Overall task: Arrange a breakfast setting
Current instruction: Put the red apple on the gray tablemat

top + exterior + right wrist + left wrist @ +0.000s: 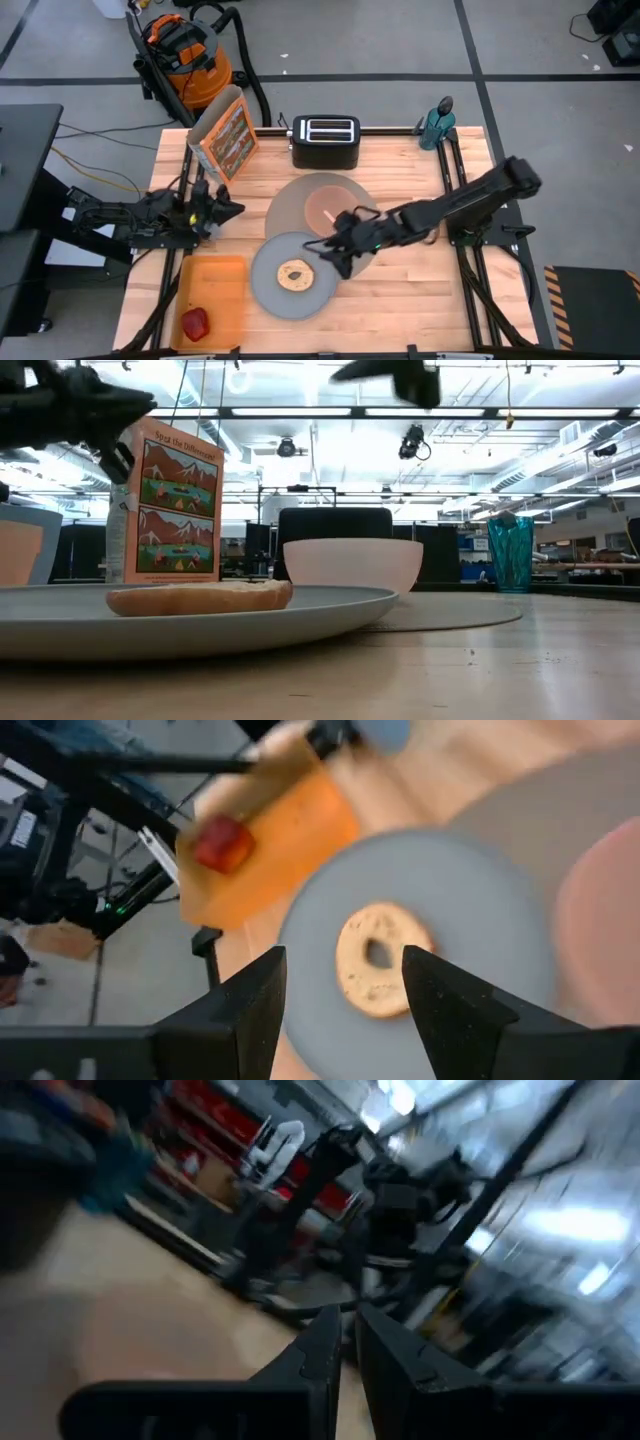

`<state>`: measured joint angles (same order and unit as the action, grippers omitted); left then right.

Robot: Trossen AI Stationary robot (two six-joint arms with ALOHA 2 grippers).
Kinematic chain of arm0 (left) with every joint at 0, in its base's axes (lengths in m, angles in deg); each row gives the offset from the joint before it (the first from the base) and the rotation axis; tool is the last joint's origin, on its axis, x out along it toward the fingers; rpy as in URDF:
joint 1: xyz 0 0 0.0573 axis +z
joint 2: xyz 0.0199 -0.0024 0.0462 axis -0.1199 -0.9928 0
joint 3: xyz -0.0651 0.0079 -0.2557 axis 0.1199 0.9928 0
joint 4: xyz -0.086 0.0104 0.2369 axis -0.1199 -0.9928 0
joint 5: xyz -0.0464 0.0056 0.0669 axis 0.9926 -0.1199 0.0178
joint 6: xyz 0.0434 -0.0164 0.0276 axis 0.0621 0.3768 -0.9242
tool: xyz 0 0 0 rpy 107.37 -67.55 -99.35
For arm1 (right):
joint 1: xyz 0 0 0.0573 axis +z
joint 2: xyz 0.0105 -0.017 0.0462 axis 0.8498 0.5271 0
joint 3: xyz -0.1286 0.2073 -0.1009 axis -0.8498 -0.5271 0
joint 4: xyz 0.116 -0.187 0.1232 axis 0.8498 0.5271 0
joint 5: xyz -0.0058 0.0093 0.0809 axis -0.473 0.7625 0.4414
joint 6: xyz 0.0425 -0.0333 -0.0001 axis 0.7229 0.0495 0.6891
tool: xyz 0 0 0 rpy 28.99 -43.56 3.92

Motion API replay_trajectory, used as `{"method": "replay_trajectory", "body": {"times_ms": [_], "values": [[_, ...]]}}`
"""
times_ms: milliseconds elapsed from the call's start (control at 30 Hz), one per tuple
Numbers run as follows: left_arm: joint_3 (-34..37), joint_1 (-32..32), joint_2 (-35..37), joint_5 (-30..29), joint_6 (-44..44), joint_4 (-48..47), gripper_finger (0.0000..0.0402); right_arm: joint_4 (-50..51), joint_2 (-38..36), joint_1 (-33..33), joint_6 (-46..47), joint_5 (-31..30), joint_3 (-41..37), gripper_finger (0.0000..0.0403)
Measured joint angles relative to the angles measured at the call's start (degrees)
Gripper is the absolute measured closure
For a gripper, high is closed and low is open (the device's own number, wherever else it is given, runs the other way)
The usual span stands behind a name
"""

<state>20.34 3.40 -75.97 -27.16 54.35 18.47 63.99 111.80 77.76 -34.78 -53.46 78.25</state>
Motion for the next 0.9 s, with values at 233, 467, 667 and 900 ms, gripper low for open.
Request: {"method": "replay_trajectory", "body": {"times_ms": [233,467,667,900], "values": [[-0.02,0.00,-0.17,-1.20,8.42,-0.98,0.0359,2.42,-8.64,-1.01,-5.98,-8.66,0.01,0.0195],[-2.89,-3.51,-5.57,-3.95,12.46,4.20,0.0365,2.39,-11.19,-2.45,-11.67,-13.88,0.01,0.0195],[-14.79,-10.77,-21.88,-7.22,7.65,3.10,0.0395,2.53,-10.60,-3.50,-13.60,-13.76,-0.01,0.0195],[-29.35,-26.45,-44.56,-4.49,17.35,-8.45,0.0394,2.39,-10.34,-2.43,-14.25,-14.02,-0.02,0.0196]]}}
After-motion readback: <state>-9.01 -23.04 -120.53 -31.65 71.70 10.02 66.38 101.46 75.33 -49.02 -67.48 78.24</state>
